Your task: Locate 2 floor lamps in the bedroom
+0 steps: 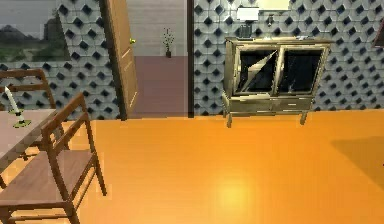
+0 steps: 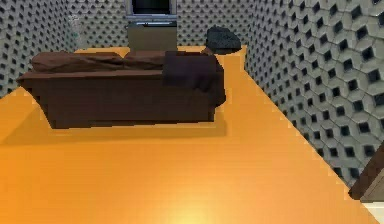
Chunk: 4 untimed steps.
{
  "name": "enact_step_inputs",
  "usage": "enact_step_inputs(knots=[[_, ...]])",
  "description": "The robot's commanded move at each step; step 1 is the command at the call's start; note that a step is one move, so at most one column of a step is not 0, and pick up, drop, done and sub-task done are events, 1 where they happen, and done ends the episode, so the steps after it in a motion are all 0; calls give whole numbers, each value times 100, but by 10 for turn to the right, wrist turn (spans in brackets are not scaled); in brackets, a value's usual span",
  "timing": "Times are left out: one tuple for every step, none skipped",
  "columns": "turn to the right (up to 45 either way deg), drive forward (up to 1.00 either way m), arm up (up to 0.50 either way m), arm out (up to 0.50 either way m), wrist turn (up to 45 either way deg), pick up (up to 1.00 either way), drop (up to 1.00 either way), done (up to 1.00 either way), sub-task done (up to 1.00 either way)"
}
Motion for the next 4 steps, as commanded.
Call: enact_step_inputs(knots=[[0, 25, 0, 0, 0, 0, 0, 0, 0], [0, 100, 0, 0, 0, 0, 0, 0, 0], [0, 40, 0, 0, 0, 0, 0, 0, 0], [-360, 0, 0, 0, 0, 0, 0, 0, 0]])
